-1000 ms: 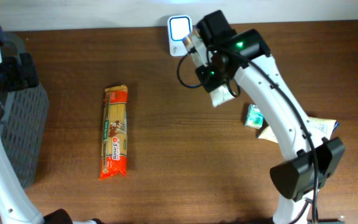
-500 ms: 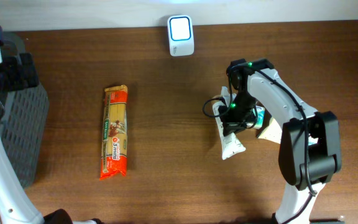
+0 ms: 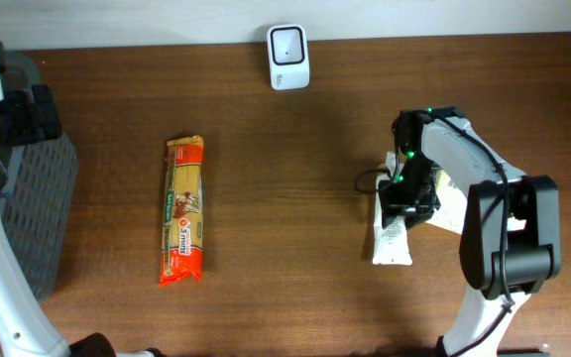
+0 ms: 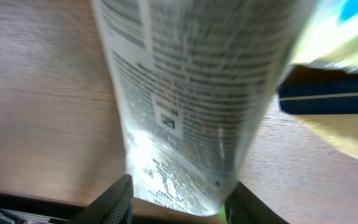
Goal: Scan the item barcode
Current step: 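Lower the Pantene tube onto the table at right and release, then move the right gripper to the spaghetti pack and grasp it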
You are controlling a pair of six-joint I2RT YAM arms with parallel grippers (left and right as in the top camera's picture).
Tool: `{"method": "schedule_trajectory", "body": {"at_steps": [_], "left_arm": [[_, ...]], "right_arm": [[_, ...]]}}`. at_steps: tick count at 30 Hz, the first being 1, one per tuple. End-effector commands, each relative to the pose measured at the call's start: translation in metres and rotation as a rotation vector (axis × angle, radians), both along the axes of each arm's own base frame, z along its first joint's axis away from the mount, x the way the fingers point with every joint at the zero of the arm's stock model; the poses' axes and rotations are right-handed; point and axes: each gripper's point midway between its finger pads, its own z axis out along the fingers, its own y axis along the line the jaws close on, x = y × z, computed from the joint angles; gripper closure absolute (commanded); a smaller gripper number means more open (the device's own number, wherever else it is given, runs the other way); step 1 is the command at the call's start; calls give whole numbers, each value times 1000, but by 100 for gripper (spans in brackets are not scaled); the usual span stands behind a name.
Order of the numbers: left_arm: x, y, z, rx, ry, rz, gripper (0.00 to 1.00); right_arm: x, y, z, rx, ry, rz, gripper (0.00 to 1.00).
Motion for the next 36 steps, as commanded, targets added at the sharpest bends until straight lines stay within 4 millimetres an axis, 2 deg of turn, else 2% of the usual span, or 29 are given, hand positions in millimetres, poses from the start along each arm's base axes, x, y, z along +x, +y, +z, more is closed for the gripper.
{"method": "schedule_trajectory", "body": {"at_steps": [1, 3, 4, 8, 10, 13, 14, 18, 19, 20, 22, 24, 25, 27, 33, 36], "left_arm": [[0, 1, 1, 5, -3, -9, 1], [0, 1, 1, 5, -3, -9, 1], [0, 1, 1, 5, -3, -9, 1], [0, 1, 1, 5, -3, -9, 1], [0, 1, 1, 5, -3, -9, 1], [0, 1, 1, 3, 0, -9, 1], [-1, 1, 0, 3, 1, -9, 1], [-1, 0, 0, 2, 3, -9, 1], [-1, 0, 0, 2, 3, -9, 1], [-1, 0, 0, 2, 3, -9, 1], [-1, 0, 0, 2, 3, -9, 1], [-1, 0, 0, 2, 3, -9, 1], [-1, 0, 0, 2, 3, -9, 1], [-1, 0, 0, 2, 3, -9, 1], [-1, 0, 0, 2, 3, -9, 1], [-1, 0, 0, 2, 3, -9, 1]], "right_arm": [[30, 16, 39, 51, -153, 32, 47], [41, 33, 69, 145, -222, 62, 45], [47, 56, 85, 246, -256, 82, 44], [54, 104, 88, 292, -340, 191, 35], [61, 130, 90, 323, -392, 199, 35], [60, 157, 92, 353, -419, 218, 34], [62, 176, 93, 375, -450, 225, 34], [76, 267, 87, 521, -560, 212, 30], [73, 291, 81, 548, -569, 213, 17], [68, 312, 73, 573, -578, 249, 8], [55, 341, 50, 590, -564, 291, 1], [56, 348, 24, 575, -524, 249, 0], [58, 351, 14, 573, -515, 225, 4], [57, 357, 2, 572, -505, 218, 7], [56, 365, -4, 585, -514, 224, 14], [54, 366, -18, 573, -490, 213, 15]]}}
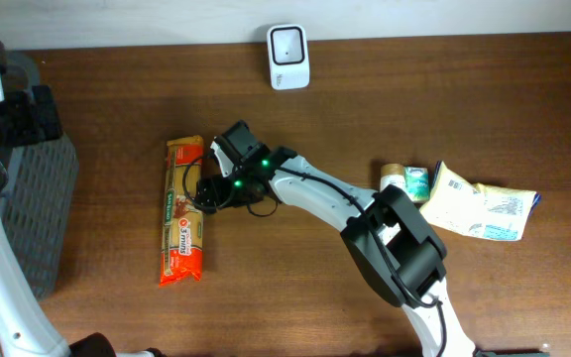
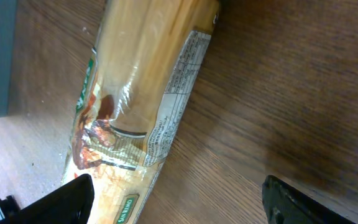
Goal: Scan the item barcode
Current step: 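Move the right gripper to the spaghetti pack and grasp it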
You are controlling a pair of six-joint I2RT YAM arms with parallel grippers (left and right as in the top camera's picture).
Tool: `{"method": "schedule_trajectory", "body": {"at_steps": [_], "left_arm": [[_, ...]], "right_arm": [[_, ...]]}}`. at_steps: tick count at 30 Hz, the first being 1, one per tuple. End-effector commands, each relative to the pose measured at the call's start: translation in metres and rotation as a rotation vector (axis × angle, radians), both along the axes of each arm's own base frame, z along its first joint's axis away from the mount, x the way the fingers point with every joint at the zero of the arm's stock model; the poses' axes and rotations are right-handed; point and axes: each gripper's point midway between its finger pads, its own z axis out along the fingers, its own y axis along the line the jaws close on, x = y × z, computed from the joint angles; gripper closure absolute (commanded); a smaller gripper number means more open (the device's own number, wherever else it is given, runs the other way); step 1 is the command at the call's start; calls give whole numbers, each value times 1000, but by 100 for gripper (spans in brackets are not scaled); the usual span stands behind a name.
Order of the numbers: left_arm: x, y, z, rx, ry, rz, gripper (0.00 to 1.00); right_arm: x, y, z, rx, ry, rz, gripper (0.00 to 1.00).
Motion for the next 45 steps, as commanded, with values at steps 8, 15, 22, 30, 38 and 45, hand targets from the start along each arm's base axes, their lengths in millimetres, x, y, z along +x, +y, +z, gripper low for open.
{"method": "schedule_trajectory", "body": {"at_steps": [8, 15, 22, 30, 38, 45], "left_arm": [[0, 1, 1, 4, -3, -9, 1], [0, 1, 1, 4, -3, -9, 1], [0, 1, 1, 4, -3, -9, 1], [0, 1, 1, 4, -3, -9, 1], [-2, 0, -2, -2, 11, -9, 1], [-6, -2, -5, -11, 33, -9, 1]], "right_arm": [[6, 30, 9, 114, 82, -121, 21], [-2, 38, -8, 75, 121, -196, 51], [-1, 36, -10, 73, 129, -199, 96], [5, -15, -9, -37, 103, -94, 96], [20, 20, 39, 109, -38, -115, 21], [58, 25, 7, 20, -214, -325, 43]]}}
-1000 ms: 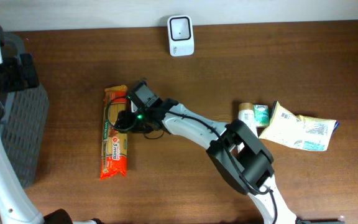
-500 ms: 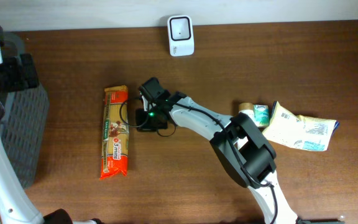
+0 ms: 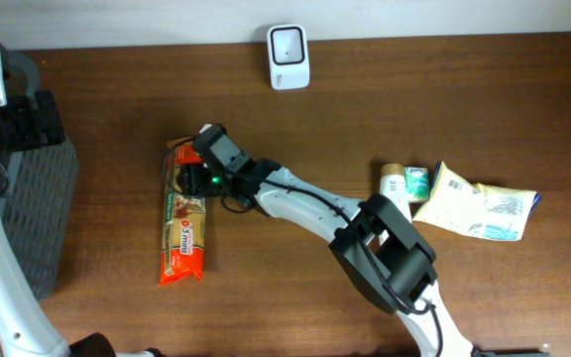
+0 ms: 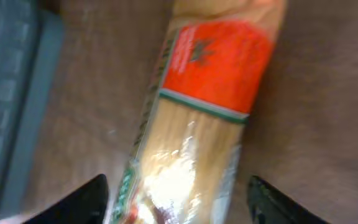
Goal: Scan the item barcode
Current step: 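Move the right gripper to the spaghetti pack and grasp it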
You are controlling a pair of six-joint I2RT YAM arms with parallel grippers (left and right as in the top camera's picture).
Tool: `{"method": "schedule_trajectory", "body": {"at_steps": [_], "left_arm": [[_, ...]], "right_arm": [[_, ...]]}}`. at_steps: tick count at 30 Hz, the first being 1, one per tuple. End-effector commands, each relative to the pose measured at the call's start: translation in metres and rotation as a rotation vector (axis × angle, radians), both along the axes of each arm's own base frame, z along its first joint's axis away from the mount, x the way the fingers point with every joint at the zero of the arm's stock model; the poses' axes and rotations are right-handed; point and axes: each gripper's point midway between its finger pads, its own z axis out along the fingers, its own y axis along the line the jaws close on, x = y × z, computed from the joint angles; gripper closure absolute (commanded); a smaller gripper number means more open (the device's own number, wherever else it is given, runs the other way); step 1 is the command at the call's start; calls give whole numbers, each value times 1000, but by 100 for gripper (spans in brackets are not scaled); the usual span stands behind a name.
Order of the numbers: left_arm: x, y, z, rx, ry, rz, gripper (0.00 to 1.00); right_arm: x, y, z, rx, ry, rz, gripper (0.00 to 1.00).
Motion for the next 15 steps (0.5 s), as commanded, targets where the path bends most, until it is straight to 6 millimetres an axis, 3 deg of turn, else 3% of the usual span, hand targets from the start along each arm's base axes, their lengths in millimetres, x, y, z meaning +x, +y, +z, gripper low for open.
{"method": "schedule_trajectory", "body": {"at_steps": [1, 4, 6, 10, 13, 15], "left_arm": [[0, 1, 1, 3, -2, -9, 1], [0, 1, 1, 3, -2, -9, 1], [0, 1, 1, 3, -2, -9, 1], [0, 1, 1, 3, -2, -9, 1], [-1, 1, 0, 2, 1, -9, 1], [-1, 0, 0, 2, 1, -9, 1]], "right_arm": [[10, -6, -19, -46, -23, -23, 43], [2, -12, -32, -147, -71, 75, 42], [-7, -10, -54, -159, -32, 104, 43], [-14, -3, -53, -149, -40, 152, 50], [-40, 18, -54, -168, -93, 288, 50], [-49, 14, -61, -204, -73, 302, 52]]}}
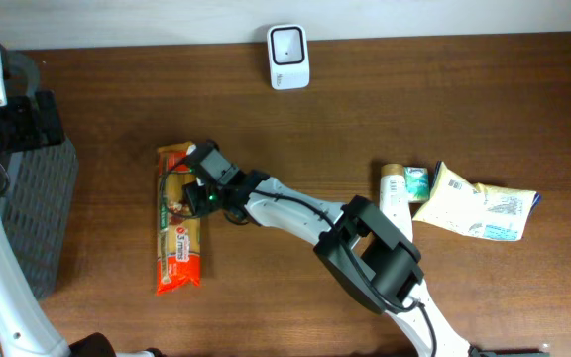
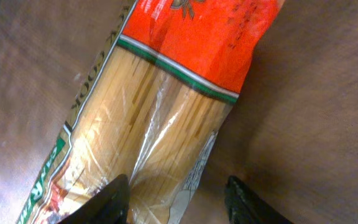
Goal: Scan the item barcode
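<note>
A long spaghetti pack (image 1: 179, 223) with red ends lies lengthwise on the brown table, left of middle. My right gripper (image 1: 199, 188) hovers low over its upper part. In the right wrist view the gripper (image 2: 179, 200) is open: the left fingertip (image 2: 112, 200) is over the pack (image 2: 166, 93) and the right fingertip (image 2: 246, 200) over bare wood beside the pack's edge. The white scanner (image 1: 288, 44) stands at the table's back edge. My left arm (image 1: 23, 114) stays at the far left, its jaws unreadable.
A grey mesh basket (image 1: 43, 213) sits at the left edge, close to the pack. At the right lie a small bottle (image 1: 393, 186), a green box (image 1: 416, 182) and a yellow pouch (image 1: 479, 203).
My right gripper has dropped closer to the spaghetti pack and shifted slightly left and down along it. The pack now sits a little lower and tilted. The jaws remain open.
My right gripper was first at the right side, around a white printed package among the items there. It then stood open beside the spaghetti pack's right edge, then over the pack's upper red end, and now low over the pack, still open.
</note>
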You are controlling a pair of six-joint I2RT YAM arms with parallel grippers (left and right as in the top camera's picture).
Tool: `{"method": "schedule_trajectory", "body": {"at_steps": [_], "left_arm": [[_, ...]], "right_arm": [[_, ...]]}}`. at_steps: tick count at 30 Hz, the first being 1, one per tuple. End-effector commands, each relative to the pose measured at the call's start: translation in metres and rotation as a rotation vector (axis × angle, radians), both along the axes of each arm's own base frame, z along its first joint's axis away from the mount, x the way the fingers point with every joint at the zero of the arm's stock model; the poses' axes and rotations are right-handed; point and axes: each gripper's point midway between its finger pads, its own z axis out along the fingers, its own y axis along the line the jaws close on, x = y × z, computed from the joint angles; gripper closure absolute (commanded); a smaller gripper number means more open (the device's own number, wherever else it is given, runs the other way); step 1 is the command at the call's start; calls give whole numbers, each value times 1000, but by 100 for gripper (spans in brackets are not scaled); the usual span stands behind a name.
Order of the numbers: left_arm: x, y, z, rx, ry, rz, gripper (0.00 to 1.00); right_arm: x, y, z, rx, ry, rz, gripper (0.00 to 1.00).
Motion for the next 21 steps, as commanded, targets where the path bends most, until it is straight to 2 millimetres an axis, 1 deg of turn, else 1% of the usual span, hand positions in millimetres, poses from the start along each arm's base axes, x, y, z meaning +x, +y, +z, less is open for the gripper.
{"method": "schedule_trajectory", "body": {"at_steps": [1, 2, 3, 4, 5, 6, 7, 8, 9, 10, 11, 12, 14, 15, 16, 17, 18, 20, 21], "left_arm": [[0, 1, 1, 2, 0, -9, 1], [0, 1, 1, 2, 0, -9, 1], [0, 1, 1, 2, 0, -9, 1], [0, 1, 1, 2, 0, -9, 1], [0, 1, 1, 2, 0, -9, 1], [0, 1, 1, 2, 0, -9, 1], [0, 1, 1, 2, 0, -9, 1], [0, 1, 1, 2, 0, -9, 1], [0, 1, 1, 2, 0, -9, 1], [0, 1, 1, 2, 0, -9, 1], [0, 1, 1, 2, 0, -9, 1], [0, 1, 1, 2, 0, -9, 1], [0, 1, 1, 2, 0, -9, 1], [0, 1, 1, 2, 0, -9, 1], [0, 1, 1, 2, 0, -9, 1], [0, 1, 1, 2, 0, -9, 1], [0, 1, 1, 2, 0, -9, 1], [0, 1, 1, 2, 0, -9, 1], [0, 1, 1, 2, 0, -9, 1]], "right_arm": [[-25, -4, -27, -79, 65, 63, 56], [-30, -9, -31, -103, 90, 66, 78], [-33, -15, -33, -119, 115, 64, 96], [-33, -18, -28, -95, 147, 73, 96], [-28, -24, -18, -64, 183, 72, 96], [-20, -36, -8, -46, 212, 57, 96], [-10, -58, 1, -65, 233, 29, 96], [-7, -66, 7, -62, 230, 56, 96], [-8, -65, 16, -31, 241, 77, 73], [-11, -58, 21, -3, 236, 111, 37], [-18, -46, 23, 8, 212, 148, 12], [-23, -33, 21, -32, 142, 152, 1], [-31, -13, 20, -106, 3, 139, 1], [-36, -2, 15, -129, -50, 139, 1], [-39, 3, 6, -144, -65, 137, 1], [-43, 4, -12, -167, -55, 145, 1], [-43, 0, -25, -185, -39, 141, 7], [-45, -3, -30, -203, -24, 143, 70], [-48, -7, -32, -217, -9, 147, 81]]}}
